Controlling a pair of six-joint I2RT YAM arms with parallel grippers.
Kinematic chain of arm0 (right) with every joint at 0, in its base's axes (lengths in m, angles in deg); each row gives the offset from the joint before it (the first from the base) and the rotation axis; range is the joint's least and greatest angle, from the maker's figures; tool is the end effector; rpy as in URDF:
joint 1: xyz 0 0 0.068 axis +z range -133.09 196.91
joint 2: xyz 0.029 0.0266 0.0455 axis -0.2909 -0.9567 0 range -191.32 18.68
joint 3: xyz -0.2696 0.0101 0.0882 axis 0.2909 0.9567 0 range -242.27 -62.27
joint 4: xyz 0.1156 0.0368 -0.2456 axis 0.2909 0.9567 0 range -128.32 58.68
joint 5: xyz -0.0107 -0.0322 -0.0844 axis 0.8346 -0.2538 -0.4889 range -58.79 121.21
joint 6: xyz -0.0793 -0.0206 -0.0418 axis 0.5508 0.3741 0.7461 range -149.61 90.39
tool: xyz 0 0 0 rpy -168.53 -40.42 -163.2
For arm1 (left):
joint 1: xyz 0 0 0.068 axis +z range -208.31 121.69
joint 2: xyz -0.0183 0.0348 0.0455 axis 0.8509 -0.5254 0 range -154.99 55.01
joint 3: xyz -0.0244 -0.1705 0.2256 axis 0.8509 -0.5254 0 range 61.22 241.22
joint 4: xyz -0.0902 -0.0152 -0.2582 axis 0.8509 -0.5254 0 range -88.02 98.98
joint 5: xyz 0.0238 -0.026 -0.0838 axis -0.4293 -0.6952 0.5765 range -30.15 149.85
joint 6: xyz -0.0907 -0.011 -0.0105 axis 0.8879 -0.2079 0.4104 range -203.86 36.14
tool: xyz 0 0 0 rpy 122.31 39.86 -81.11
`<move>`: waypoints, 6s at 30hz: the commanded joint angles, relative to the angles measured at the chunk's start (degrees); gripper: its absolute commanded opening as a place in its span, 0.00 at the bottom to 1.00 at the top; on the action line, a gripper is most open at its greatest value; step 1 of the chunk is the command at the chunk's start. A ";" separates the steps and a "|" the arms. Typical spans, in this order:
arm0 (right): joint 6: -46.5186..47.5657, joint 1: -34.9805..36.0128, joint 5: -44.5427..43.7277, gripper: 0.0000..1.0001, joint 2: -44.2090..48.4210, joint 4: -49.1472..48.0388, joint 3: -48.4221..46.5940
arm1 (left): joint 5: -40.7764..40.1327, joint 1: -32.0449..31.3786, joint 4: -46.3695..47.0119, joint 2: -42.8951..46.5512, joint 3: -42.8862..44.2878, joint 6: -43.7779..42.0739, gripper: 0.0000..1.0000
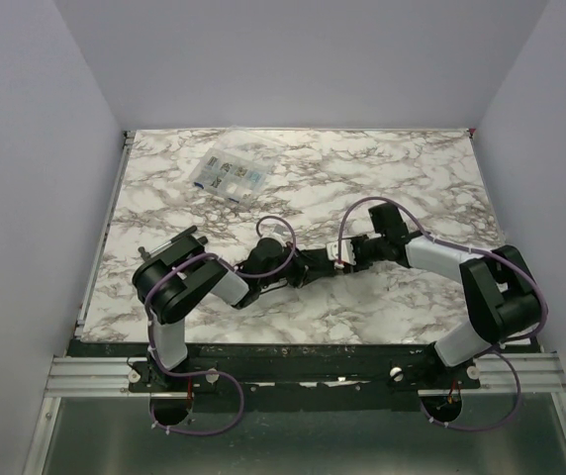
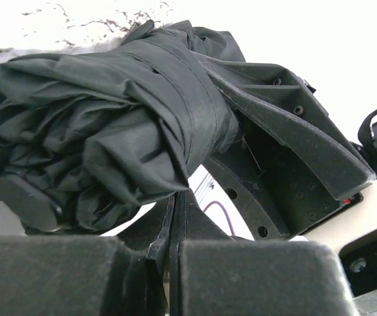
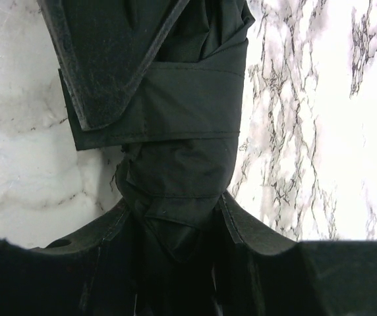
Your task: Put away the umbrella
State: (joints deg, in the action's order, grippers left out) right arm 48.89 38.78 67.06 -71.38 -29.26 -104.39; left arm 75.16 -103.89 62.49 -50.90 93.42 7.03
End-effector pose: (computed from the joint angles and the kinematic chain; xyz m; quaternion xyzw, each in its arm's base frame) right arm 0.2740 0.1621 0.1191 -0.7567 0.5170 0.1316 0.3779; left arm 0.2431 -0.2794 0.0941 -0.2428 0.7795 -0.5671 0.1087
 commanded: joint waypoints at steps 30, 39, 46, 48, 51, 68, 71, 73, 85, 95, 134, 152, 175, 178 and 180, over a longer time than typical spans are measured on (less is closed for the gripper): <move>-13.68 0.18 -13.61 0.00 -17.27 13.95 -11.27 | 18.02 4.04 -21.95 2.47 9.78 -25.05 0.00; -15.79 0.19 -14.24 0.00 -19.74 15.60 -14.06 | 18.89 4.09 -26.86 2.27 10.70 -29.11 0.00; -17.01 0.19 -14.54 0.00 -21.54 17.13 -16.11 | 18.44 4.04 -33.89 2.11 12.91 -34.99 0.00; -17.47 0.15 -14.67 0.00 -21.86 17.19 -16.38 | 18.73 3.99 -34.31 1.94 13.18 -35.51 0.00; -18.08 0.19 -14.97 0.00 -22.21 17.21 -16.82 | 18.85 3.76 -35.09 1.70 13.31 -36.00 0.00; -18.63 0.49 -15.26 0.00 -22.80 17.38 -17.30 | 8.97 2.08 -51.28 -3.67 20.66 -41.82 0.00; -18.56 0.52 -15.27 0.00 -22.70 17.38 -17.20 | 6.49 2.08 -53.06 -4.39 21.65 -41.61 0.00; -18.56 0.52 -15.20 0.00 -22.60 17.39 -17.11 | 3.60 2.15 -55.98 -4.61 22.45 -41.41 0.00; -18.27 0.54 -14.97 0.00 -21.95 17.55 -16.41 | -9.67 3.55 -67.57 -5.96 29.19 -33.60 0.36; -18.12 0.52 -14.78 0.00 -21.46 17.67 -15.83 | 0.49 4.01 -55.34 -2.01 25.10 -34.28 0.37; -16.36 0.51 -5.86 0.89 -7.72 30.01 -18.32 | 1.94 16.58 -46.79 29.10 12.90 -54.16 0.75; -24.58 -1.34 1.37 1.00 2.26 40.85 -24.57 | 17.30 20.24 -42.37 22.64 13.58 -54.68 0.99; -23.43 -24.46 -5.11 0.00 10.93 36.46 -2.54 | 10.07 17.61 -52.10 8.55 21.72 -54.97 0.58; -25.54 -22.24 -5.01 0.00 8.42 32.71 -2.57 | 10.35 17.58 -52.70 5.92 22.85 -54.62 0.56; -27.97 -19.88 -5.01 0.00 7.50 29.42 -2.12 | 10.76 17.33 -53.12 4.33 23.84 -54.51 0.55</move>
State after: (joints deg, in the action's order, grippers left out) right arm 25.98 15.44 61.84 -62.02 8.58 -106.60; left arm 87.10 -86.29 11.76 -43.38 114.73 -47.26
